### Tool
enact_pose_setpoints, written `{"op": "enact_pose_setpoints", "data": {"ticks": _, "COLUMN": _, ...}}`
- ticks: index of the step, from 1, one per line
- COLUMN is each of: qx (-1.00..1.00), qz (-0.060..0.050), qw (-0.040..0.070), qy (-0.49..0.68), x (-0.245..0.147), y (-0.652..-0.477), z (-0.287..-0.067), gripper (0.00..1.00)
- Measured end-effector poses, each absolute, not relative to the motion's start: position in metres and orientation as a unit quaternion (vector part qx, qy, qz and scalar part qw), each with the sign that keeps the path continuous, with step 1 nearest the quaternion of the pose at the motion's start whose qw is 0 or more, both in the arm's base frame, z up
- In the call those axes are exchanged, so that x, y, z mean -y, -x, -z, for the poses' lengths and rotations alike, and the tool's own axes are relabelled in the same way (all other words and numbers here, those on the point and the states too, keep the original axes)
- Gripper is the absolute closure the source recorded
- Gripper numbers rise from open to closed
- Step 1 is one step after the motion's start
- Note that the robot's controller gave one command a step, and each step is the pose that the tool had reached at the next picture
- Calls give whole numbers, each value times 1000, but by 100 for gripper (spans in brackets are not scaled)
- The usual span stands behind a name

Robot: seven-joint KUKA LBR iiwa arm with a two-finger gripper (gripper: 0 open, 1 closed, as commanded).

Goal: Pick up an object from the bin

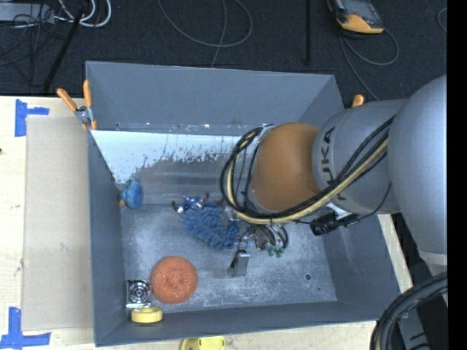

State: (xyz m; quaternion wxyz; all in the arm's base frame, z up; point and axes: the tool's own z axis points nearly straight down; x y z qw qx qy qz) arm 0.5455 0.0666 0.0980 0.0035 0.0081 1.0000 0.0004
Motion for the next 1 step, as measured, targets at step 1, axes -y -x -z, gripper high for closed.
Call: {"op": "enact_pose_setpoints", "data": {"ticks": 1, "qx": -999, "qz": -1, "qw": 4, "qy": 38, "x": -58, "y": -557, "z": -72, "gripper": 100}}
